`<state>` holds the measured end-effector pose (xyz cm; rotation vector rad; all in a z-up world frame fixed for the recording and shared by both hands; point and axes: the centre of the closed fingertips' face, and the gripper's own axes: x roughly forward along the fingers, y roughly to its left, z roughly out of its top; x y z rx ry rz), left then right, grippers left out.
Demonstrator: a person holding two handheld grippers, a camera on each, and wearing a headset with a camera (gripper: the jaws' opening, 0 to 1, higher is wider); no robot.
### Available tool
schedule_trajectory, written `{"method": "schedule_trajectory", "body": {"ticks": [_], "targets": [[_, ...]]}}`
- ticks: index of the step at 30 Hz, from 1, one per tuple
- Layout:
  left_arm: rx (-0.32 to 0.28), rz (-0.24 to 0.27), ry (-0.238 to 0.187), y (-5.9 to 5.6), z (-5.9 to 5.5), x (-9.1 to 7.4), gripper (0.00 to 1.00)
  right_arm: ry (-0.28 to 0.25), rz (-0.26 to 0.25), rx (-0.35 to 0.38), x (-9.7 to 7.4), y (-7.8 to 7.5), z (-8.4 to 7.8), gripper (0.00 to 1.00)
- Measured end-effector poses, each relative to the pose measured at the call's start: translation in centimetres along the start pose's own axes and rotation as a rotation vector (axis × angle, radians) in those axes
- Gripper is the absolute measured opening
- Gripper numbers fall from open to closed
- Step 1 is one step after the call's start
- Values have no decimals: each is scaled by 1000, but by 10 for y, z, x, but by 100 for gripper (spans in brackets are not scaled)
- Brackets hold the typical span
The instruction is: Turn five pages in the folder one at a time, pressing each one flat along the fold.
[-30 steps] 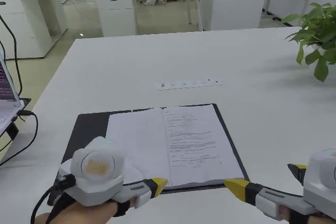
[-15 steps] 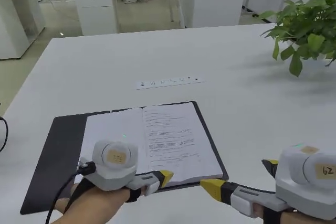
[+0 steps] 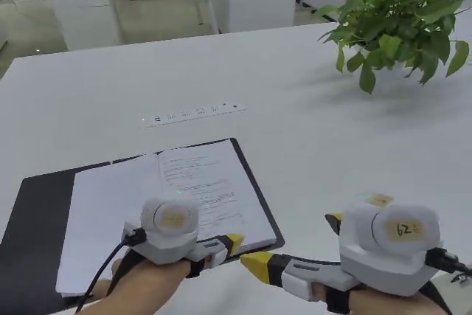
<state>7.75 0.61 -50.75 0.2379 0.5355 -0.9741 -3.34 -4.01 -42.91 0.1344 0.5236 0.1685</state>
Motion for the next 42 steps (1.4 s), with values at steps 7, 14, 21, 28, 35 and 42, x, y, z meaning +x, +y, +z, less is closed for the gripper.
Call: {"method": "schedule_trajectory", "body": {"ticks": [7, 14, 21, 28, 35, 42], "targets": [[16, -2, -17, -7, 1, 22, 67, -1, -7, 0, 0, -3, 0, 94], [-18, 5, 4, -9, -6, 38, 66, 4, -11, 11, 0, -4, -4, 94], [-34, 55, 33, -5, -22, 49, 63, 10, -14, 21, 0, -6, -8, 93], [-23, 81, -57, -2, -20, 47, 61, 10, -16, 35, 0, -8, -9, 93], [-46, 87, -102, 3, -19, 44, 50, 23, -15, 51, 1, -10, -12, 92], [-43, 86, -110, 5, -19, 44, 45, 42, -5, 53, 6, -11, -13, 92]]}}
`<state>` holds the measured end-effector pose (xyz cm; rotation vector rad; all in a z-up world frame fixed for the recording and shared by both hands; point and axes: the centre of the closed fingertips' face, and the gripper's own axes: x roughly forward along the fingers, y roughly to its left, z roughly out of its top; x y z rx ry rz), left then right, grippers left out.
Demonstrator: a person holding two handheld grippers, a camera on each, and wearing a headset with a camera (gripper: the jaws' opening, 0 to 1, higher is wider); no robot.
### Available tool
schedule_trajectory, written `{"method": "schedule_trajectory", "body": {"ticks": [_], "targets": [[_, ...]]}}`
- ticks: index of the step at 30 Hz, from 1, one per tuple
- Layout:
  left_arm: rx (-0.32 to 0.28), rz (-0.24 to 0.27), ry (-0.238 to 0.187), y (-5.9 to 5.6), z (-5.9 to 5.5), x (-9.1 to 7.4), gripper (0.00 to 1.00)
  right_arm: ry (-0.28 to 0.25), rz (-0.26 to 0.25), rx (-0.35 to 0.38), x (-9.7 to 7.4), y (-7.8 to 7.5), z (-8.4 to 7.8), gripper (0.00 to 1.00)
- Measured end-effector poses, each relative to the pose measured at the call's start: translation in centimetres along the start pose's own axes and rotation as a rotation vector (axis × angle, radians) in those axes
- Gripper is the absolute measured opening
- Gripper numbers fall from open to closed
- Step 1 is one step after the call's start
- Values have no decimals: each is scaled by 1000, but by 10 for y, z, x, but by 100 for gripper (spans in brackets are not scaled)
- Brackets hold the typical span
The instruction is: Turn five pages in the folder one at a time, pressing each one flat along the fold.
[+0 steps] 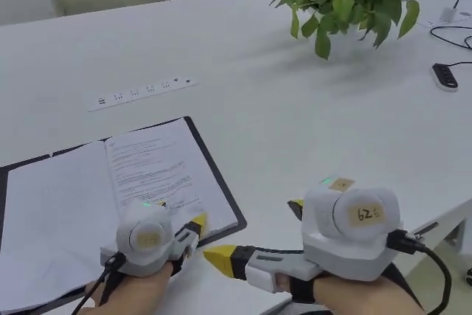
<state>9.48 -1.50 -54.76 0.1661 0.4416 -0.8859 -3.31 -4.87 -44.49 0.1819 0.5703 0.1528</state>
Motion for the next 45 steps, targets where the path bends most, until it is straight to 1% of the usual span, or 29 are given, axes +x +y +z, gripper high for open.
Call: {"method": "schedule_trajectory", "body": {"ticks": [2, 5, 14, 17, 18, 20, 22, 23, 24, 25, 27, 30, 31, 32, 33, 35, 36, 37, 38, 40, 41, 43, 45], "targets": [[-2, 1, -5, 1, 0, 0, 44, 5, 5, 5, 1, 0, -1, 91], [-11, 7, -8, 4, 0, 0, 39, 12, 5, 8, 2, 0, -2, 91], [-27, 23, 6, 12, 1, 0, 28, 38, 14, -4, 9, 2, -3, 89], [-47, 29, 15, 16, 0, 0, 22, 45, 22, 0, 14, 3, -2, 87], [-56, 37, 16, 20, 1, 1, 20, 45, 25, 0, 16, 3, -1, 87], [-60, 41, 20, 23, 1, 1, 15, 46, 32, 14, 19, 3, -1, 85], [-57, 34, 22, 23, 0, 1, 14, 42, 44, 67, 25, 4, -1, 83], [-60, 32, 22, 23, 0, 1, 14, 50, 53, 108, 28, 6, -3, 81], [-66, 31, 20, 23, 0, 1, 14, 46, 61, 132, 30, 7, -3, 79], [-74, 31, 18, 24, 1, 1, 14, 42, 72, 175, 34, 8, -3, 76], [-75, 30, 17, 23, 1, 1, 14, 60, 93, 215, 39, 12, -7, 71], [-79, 27, 12, 24, 1, 1, 14, 54, 122, 274, 46, 17, -5, 62], [-80, 26, 12, 24, 1, 1, 13, 52, 137, 313, 50, 21, -4, 58], [-79, 25, 11, 24, 1, 1, 13, 39, 157, 343, 53, 23, -2, 55], [-79, 24, 10, 24, 1, 1, 13, 26, 161, 409, 58, 24, 0, 51], [-81, 22, 10, 24, 1, 2, 13, 42, 180, 483, 64, 27, -4, 45], [-81, 20, 9, 24, 1, 1, 13, 34, 186, 512, 69, 28, -6, 42], [-82, 20, 9, 24, 1, 1, 13, 37, 185, 524, 72, 29, -8, 41], [-83, 19, 8, 24, 1, 1, 13, 42, 179, 517, 77, 28, -12, 40], [-85, 20, 7, 24, 1, 1, 13, 49, 178, 528, 83, 29, -15, 38], [-87, 20, 5, 25, 1, 1, 13, 55, 186, 546, 87, 32, -18, 37], [-89, 20, 4, 24, 1, 1, 13, 48, 191, 601, 93, 34, -18, 36], [-91, 20, 3, 24, 1, 1, 13, 42, 182, 620, 98, 32, -20, 35]]}}
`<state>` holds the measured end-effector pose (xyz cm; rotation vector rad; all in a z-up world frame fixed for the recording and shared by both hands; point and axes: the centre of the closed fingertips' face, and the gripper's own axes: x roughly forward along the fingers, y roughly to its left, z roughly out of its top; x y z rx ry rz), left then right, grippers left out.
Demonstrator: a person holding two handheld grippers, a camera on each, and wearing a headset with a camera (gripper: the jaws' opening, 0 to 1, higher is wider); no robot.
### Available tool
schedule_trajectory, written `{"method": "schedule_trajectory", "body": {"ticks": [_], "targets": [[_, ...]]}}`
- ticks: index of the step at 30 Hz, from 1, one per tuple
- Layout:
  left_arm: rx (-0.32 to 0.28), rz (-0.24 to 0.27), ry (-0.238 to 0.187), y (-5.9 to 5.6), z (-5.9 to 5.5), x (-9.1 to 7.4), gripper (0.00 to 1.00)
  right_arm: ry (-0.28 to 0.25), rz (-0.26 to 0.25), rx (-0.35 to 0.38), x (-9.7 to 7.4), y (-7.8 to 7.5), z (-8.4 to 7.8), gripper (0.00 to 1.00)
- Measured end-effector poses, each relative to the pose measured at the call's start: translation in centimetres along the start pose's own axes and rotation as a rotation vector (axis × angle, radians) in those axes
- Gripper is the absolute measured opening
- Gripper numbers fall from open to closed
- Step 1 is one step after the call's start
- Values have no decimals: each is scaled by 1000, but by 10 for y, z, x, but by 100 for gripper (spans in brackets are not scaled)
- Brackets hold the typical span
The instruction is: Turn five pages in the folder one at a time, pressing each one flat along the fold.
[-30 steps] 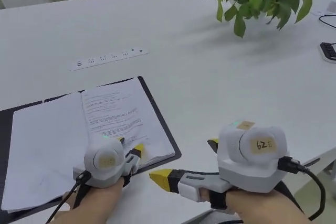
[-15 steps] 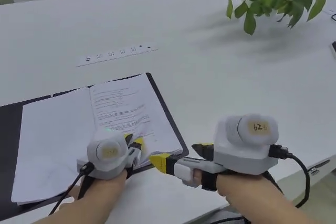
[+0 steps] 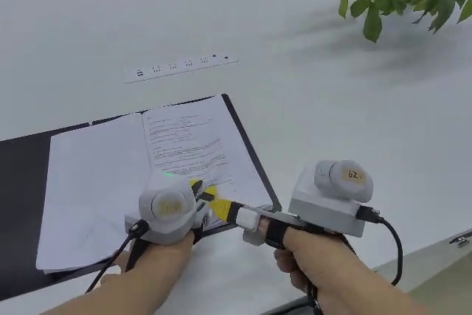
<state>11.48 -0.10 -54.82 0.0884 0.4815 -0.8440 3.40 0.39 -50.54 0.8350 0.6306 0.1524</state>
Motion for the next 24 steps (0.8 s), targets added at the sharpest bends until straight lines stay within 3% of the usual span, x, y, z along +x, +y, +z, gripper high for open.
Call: {"method": "schedule_trajectory", "body": {"ticks": [11, 18, 24], "targets": [[-10, -1, -7, 0, 0, -1, 13, -22, -32, 113, 11, -16, 2, 32], [-14, 0, -10, -1, 0, -1, 13, -45, -42, 137, 14, -23, 5, 30], [-16, 0, -10, -1, 0, -1, 13, -80, -96, 194, 16, -37, 8, 23]]}}
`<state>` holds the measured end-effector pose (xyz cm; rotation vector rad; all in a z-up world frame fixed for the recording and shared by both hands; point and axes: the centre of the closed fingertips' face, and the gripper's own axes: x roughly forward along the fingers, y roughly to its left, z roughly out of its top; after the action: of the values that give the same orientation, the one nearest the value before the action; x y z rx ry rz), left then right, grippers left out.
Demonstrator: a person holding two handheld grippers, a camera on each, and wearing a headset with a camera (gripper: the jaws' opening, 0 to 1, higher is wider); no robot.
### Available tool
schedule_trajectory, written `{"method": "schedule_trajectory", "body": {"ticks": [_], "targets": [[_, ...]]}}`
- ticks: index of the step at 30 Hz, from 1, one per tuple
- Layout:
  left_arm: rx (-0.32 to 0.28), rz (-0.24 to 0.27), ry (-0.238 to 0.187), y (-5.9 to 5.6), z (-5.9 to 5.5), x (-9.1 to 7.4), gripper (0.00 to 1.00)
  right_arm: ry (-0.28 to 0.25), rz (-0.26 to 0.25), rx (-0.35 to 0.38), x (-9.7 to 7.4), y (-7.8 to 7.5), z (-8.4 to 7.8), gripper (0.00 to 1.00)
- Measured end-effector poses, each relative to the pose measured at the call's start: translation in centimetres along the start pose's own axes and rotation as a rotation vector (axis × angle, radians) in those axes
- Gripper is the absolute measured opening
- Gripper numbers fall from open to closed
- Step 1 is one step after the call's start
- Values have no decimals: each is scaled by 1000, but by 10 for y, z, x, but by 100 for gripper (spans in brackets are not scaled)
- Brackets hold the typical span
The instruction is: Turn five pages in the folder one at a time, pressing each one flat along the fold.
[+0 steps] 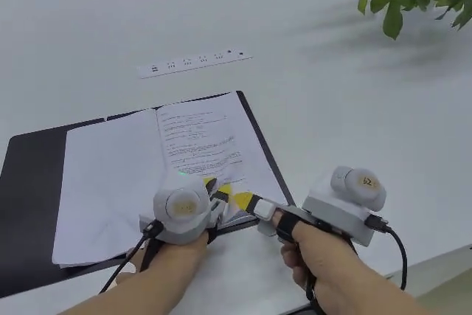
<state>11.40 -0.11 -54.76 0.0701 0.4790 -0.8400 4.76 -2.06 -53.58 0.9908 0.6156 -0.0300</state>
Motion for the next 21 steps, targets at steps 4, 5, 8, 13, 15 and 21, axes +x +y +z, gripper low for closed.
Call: {"method": "schedule_trajectory", "body": {"ticks": [4, 5, 8, 13, 15, 21], "targets": [[0, 1, -1, 0, 0, 0, 13, -28, -30, 53, 1, -7, 3, 17], [1, 1, -1, 0, 0, 0, 13, -38, -41, 70, 1, -11, 5, 15], [1, 1, -2, 0, 0, 0, 13, -60, -62, 103, 0, -17, 7, 8], [-3, 1, 3, 0, 0, 1, 14, -90, -86, 168, 2, -25, 9, 0], [-6, -2, 6, 0, 0, 1, 14, -100, -82, 181, 1, -24, 9, 0], [-46, -57, 49, -3, 2, -6, 20, -136, -52, 172, -6, -16, 15, 0]]}}
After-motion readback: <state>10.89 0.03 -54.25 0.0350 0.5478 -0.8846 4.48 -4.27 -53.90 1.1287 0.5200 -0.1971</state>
